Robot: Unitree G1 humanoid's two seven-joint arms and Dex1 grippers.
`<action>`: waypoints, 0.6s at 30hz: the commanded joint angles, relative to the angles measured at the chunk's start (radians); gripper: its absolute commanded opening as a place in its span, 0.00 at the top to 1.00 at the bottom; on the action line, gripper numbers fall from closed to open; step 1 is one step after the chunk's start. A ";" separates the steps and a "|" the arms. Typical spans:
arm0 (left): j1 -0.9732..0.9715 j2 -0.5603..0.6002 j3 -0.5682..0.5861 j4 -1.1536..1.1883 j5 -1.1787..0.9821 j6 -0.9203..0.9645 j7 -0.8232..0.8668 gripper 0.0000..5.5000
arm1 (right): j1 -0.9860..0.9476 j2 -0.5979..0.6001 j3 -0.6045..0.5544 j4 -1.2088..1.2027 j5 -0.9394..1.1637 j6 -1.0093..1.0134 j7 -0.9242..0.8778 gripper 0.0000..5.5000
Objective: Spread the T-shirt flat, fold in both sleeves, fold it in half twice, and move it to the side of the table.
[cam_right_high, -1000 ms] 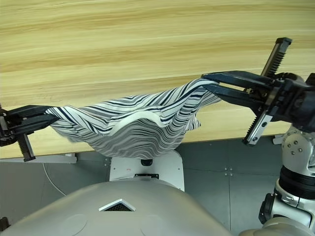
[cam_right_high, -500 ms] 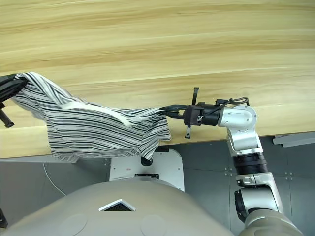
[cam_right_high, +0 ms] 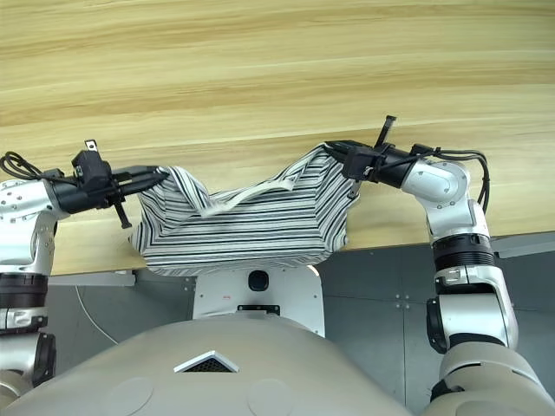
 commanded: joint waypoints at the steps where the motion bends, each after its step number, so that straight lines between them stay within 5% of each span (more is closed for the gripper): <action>1: -0.132 0.002 -0.002 0.219 0.113 -0.058 0.130 0.98 | -0.101 0.029 -0.008 0.081 -0.115 -0.001 -0.210 0.98; 8: -0.397 -0.025 -0.066 0.628 0.348 -0.131 0.452 0.98 | -0.239 0.124 0.110 0.266 -0.277 0.010 -0.411 0.98; 18: -0.691 -0.122 -0.177 0.986 0.500 -0.281 0.608 0.98 | -0.538 0.263 0.222 0.687 -0.393 0.200 -0.628 0.98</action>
